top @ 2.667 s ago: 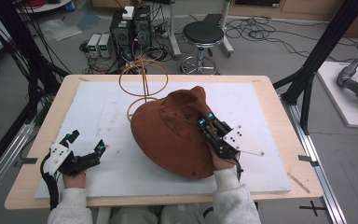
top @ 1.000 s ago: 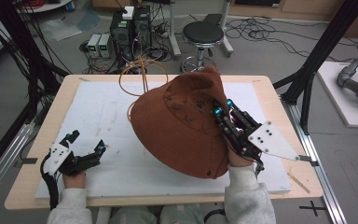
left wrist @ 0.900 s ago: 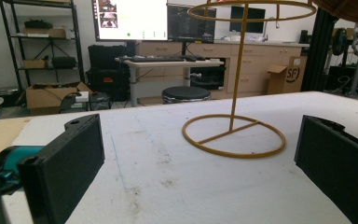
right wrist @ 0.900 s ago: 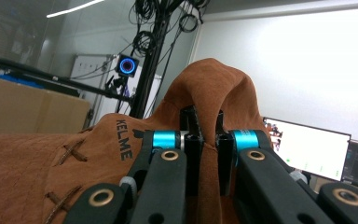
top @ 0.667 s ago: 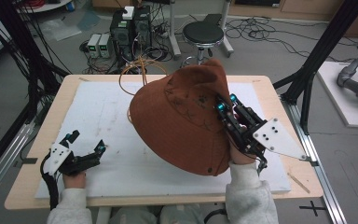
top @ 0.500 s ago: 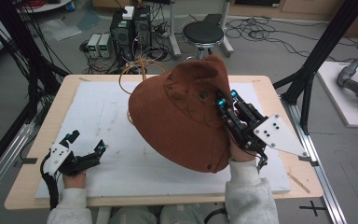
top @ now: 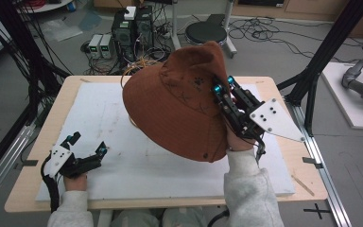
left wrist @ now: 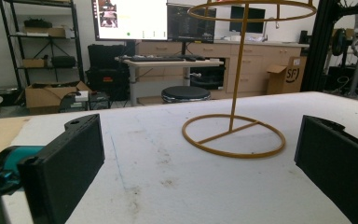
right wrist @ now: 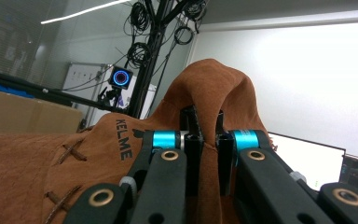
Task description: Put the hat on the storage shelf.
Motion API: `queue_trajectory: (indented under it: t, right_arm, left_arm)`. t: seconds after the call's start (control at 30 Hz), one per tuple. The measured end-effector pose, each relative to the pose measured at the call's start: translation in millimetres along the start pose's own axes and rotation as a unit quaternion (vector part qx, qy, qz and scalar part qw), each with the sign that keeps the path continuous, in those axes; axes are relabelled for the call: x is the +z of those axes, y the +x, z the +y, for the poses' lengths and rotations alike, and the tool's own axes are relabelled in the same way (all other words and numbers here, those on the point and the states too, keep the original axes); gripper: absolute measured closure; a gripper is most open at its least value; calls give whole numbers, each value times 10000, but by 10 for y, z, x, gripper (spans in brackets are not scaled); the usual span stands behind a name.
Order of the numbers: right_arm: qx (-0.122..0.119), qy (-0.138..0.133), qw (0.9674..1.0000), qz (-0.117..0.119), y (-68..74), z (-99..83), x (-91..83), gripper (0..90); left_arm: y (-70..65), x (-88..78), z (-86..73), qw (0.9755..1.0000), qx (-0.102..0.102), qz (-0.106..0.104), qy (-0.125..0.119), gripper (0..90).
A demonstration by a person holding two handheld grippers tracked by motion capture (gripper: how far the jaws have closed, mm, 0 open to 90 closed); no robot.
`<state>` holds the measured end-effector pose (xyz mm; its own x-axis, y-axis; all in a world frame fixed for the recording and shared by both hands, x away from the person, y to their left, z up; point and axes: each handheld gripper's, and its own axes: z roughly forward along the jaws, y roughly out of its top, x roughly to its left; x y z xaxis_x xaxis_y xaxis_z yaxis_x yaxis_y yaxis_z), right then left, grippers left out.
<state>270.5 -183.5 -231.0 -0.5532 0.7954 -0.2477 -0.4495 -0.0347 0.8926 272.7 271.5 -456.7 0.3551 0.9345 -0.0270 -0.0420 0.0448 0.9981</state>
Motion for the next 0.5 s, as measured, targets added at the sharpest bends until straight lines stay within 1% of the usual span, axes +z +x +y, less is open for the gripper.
queue_trajectory:
  t: [0.2, 0.33, 0.37, 0.5]
  right_arm:
    - [81, -84, 9999, -116, -37, -23, 92, 878]
    - [119, -92, 9997, -196, -59, -66, 166, 878]
    - [168, -78, 9996, -210, -60, -77, 183, 878]
    - [155, -68, 9996, -228, -79, -125, 285, 878]
  left_arm:
    - [2, -1, 0, 10000, 17, -5, 12, 18]
    - [2, -1, 0, 10000, 16, -8, 10, 18]
    - [2, -1, 0, 10000, 17, -7, 10, 18]
    - [2, -2, 0, 10000, 17, -8, 10, 18]
